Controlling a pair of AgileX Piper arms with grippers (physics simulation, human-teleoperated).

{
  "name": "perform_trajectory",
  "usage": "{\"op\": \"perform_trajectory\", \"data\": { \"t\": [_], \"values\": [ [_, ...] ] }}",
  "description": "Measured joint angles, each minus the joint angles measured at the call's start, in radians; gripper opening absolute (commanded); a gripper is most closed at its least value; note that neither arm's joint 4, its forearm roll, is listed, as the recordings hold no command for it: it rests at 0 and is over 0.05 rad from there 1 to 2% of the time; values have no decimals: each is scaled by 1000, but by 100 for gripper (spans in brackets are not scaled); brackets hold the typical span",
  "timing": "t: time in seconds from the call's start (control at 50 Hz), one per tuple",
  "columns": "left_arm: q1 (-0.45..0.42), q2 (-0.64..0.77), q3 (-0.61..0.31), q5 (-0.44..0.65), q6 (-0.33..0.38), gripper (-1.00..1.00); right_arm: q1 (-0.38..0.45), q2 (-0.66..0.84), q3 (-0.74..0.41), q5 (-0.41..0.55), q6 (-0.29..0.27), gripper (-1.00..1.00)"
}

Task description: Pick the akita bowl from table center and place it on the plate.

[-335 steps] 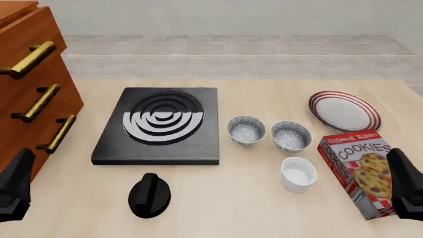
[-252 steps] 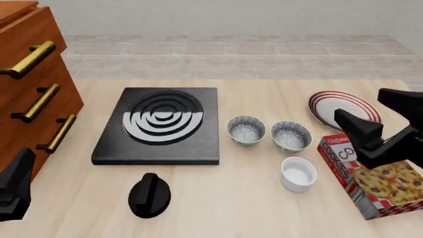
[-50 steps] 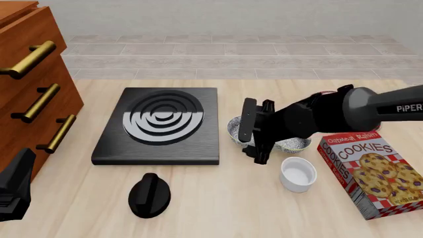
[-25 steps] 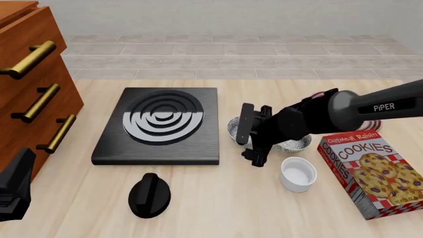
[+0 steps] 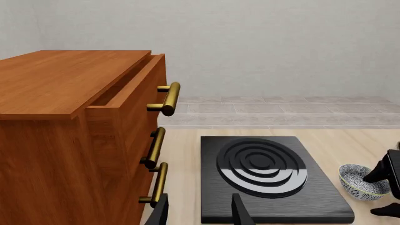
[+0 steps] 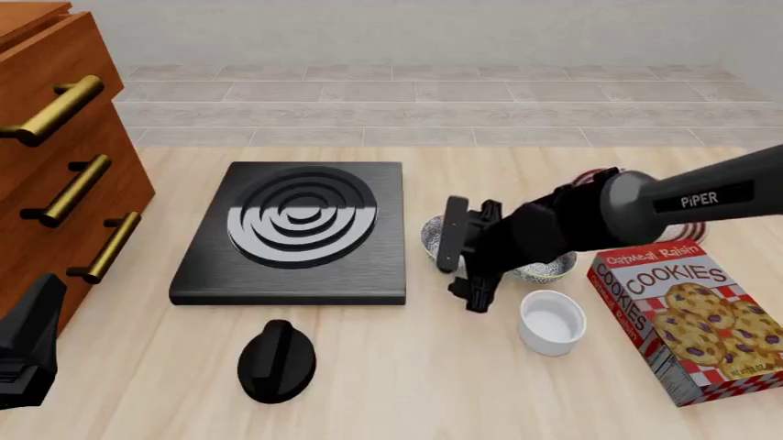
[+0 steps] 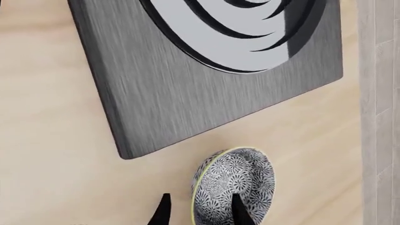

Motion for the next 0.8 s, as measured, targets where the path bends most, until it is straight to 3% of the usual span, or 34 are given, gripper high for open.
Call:
{"op": "perform_trajectory", "data": {
  "t": [0.08, 0.1, 0.8],
  "values": [
    [0, 0, 0, 0, 0, 100, 3, -1, 3, -6, -5, 100],
    [0, 0, 0, 0, 0, 100, 3, -1, 3, -7, -7, -100],
    [0, 0, 0, 0, 0, 100, 42, -30, 21, -32, -64, -100]
  ]
}}
